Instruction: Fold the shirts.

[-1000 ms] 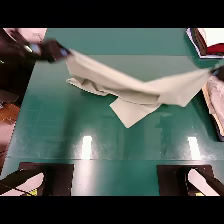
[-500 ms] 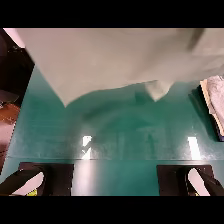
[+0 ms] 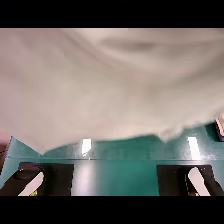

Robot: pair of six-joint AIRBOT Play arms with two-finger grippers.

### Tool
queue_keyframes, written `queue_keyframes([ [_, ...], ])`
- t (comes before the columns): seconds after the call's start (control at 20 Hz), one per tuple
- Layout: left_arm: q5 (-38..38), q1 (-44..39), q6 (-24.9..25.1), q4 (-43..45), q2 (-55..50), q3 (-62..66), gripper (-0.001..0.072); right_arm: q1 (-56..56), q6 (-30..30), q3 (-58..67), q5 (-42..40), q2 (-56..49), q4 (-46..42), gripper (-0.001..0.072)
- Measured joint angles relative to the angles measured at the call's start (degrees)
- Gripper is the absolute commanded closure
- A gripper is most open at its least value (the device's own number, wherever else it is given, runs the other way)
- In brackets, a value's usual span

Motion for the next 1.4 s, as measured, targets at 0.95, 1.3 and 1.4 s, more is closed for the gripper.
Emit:
queue_keyframes([
  [0.95, 11.08, 0.04, 1.07, 7.67, -40.52, -28.39, 0.0681, 24.30, 7.87, -15.56, 2.03, -48.54, -19.34, 0.0700],
  [1.3, 16.22, 0.02, 7.54, 11.26, -42.12, -28.59, 0.0681, 24.50, 6.36, -13.84, -2.40, -50.21, -20.20, 0.0700],
  [1.4, 15.06, 0.02, 8.20, 14.64, -42.25, -29.68, 0.0681, 25.07, 6.21, -18.29, -2.08, -48.59, -21.33, 0.0701],
])
